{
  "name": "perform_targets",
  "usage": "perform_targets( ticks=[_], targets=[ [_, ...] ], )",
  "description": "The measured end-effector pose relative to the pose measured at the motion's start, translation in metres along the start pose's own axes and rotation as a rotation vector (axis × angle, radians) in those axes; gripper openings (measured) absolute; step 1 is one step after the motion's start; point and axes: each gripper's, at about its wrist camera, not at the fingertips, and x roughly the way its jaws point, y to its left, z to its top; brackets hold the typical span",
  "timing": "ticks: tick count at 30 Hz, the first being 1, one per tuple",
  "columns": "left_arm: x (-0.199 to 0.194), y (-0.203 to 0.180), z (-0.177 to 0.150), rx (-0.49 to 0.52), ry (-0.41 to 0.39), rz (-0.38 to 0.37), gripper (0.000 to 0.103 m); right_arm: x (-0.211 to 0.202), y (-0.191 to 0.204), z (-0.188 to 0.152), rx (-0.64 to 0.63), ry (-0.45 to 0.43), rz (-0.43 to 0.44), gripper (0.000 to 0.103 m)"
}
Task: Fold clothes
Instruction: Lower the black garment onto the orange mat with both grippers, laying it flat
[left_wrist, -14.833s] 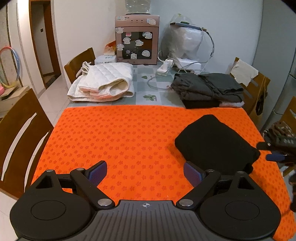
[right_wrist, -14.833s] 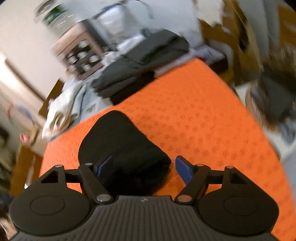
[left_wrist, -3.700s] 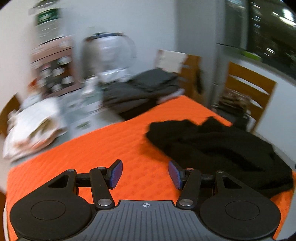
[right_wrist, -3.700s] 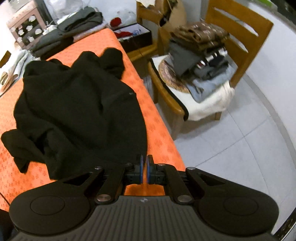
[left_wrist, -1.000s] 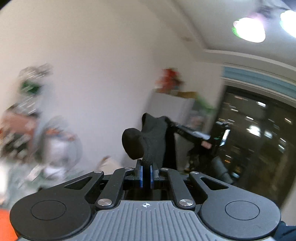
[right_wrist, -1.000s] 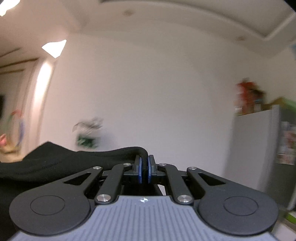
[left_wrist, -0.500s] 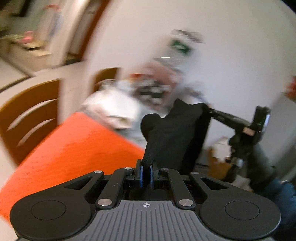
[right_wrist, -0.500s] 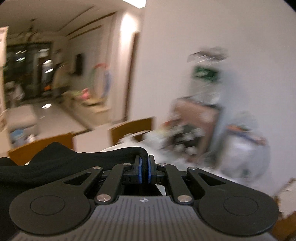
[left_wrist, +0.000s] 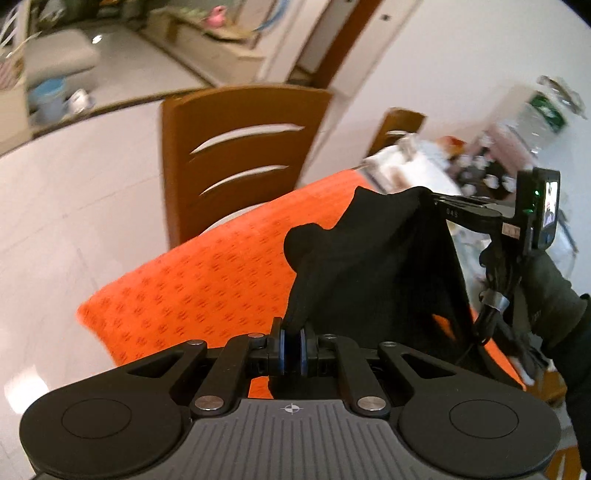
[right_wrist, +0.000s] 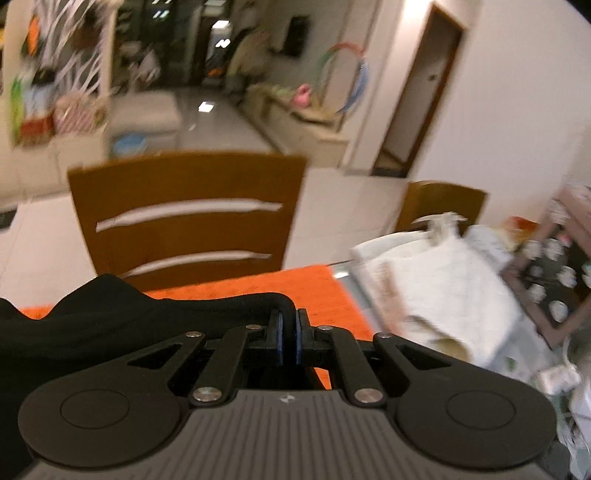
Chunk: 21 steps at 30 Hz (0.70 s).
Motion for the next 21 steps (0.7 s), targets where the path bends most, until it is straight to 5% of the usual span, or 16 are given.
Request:
perform_targets(
  ticks=[8,12,15,21],
  targets=[
    [0.035,0.036,-0.012,-0.061,0.055,0.073,0.014,0.066,0.044,-0.005,-0.046,0.125,0.063,0.014],
    [0.031,0.048,-0.013,-0.053,0.038,0.114,0.025,0.072,0.035,-0.004,-0.021,0.148,0.087,0.049],
    [0.025,0.053,-0.007,-0.024,0.012,0.121,0.038,0.049,0.019,0.000,0.025,0.135,0.130,0.053],
    [0.023,0.055,0.009,0.056,-0.009,0.117,0.039,-0.025,-0.014,-0.011,0.090,0.078,0.165,0.056]
  ],
)
